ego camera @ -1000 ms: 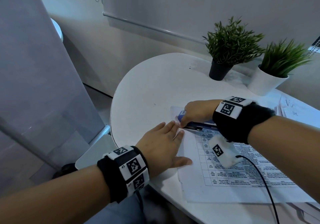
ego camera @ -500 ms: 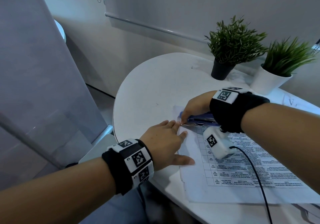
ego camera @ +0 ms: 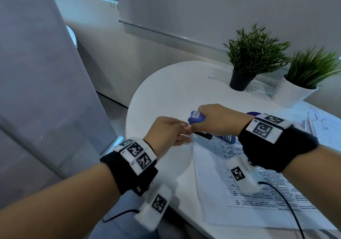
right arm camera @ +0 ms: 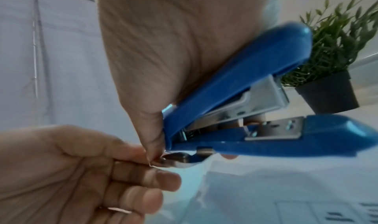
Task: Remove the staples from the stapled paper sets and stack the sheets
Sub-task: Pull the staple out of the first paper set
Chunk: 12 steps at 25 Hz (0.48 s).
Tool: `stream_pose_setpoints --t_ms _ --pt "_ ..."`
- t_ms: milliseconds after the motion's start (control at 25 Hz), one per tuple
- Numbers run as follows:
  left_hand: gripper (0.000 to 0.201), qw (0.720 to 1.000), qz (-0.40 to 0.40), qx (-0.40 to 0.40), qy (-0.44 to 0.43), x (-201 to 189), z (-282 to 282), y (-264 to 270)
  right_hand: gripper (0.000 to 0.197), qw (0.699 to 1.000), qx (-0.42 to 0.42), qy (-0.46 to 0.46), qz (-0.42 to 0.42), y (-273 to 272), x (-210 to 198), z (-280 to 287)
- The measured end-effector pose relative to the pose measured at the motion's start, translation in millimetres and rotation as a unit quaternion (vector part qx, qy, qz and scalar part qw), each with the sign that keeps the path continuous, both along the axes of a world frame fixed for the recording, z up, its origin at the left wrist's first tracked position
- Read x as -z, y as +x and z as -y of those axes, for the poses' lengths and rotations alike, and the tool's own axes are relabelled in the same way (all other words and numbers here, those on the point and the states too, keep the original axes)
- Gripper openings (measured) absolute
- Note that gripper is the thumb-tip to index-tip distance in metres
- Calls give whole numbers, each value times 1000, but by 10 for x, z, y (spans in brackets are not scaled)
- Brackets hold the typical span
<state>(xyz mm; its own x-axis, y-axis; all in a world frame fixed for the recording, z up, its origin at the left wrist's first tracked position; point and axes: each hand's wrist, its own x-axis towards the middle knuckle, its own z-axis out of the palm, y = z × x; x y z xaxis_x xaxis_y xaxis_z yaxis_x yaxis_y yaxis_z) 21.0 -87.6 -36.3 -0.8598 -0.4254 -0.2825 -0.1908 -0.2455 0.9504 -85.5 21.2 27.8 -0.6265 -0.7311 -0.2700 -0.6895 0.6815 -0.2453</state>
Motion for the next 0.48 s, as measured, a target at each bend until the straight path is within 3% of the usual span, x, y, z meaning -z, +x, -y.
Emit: stream_pose_setpoints --t_ms 240,480 --pt "19 990 17 35 137 -42 147 64 45 997 -34 18 -67 114 -23 121" --pt "19 996 5 6 94 16 322 262 49 999 -3 10 -44 164 -80 75"
